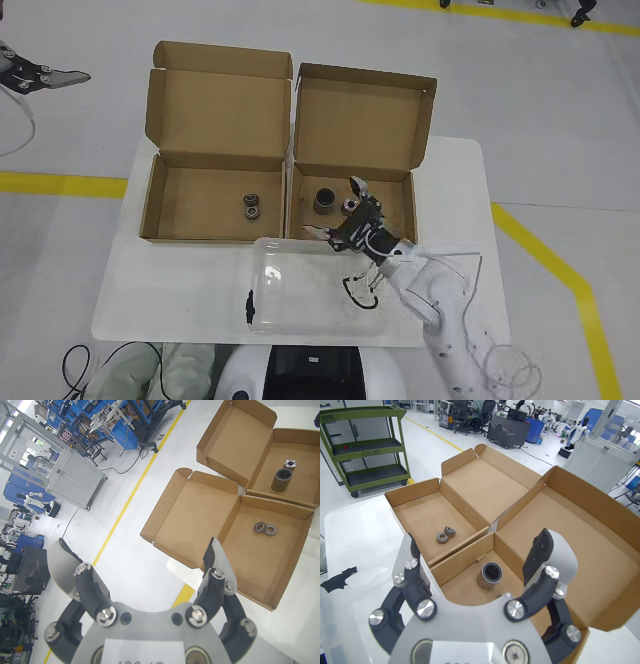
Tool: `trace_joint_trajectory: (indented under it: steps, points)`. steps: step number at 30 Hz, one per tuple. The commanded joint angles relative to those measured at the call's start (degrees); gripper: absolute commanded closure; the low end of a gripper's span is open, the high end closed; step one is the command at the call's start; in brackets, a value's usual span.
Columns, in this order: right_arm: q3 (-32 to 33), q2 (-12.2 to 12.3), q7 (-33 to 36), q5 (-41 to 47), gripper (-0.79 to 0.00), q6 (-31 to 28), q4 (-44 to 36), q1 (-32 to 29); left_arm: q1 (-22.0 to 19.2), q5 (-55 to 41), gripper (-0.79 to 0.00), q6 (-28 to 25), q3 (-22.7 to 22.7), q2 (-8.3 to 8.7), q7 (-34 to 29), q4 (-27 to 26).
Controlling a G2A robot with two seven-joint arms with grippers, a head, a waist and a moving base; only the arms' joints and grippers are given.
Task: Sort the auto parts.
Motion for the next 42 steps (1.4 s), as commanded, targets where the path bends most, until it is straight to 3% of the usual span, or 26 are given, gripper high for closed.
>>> trace_joint_trajectory:
  steps: [1,19,26,35,42]
  points:
    - [2.0,0.5,-1.0,-0.5,-0.785,0.3,-2.1,-2.4,0.0,0.0,-0.785,0.0,0.0,0.00,0.0,0.0]
    - [15.9,3.1,-15.2,-1.3,-0.785,8.2,-13.0,-24.4,0.0,0.0,-0.785,0.0,0.0,0.00,0.0,0.0]
    - [21.8,3.5,-23.2,2.7,-0.785,12.2,-16.4,-34.1,0.0,0.0,-0.785,0.0,0.0,0.00,0.0,0.0]
    - [26.2,3.7,-26.8,5.6,-0.785,15.7,-21.6,-44.3,0.0,0.0,-0.785,0.0,0.0,0.00,0.0,0.0]
    - [27.8,3.8,-28.7,6.8,-0.785,16.6,-24.1,-48.8,0.0,0.0,-0.785,0.0,0.0,0.00,0.0,0.0]
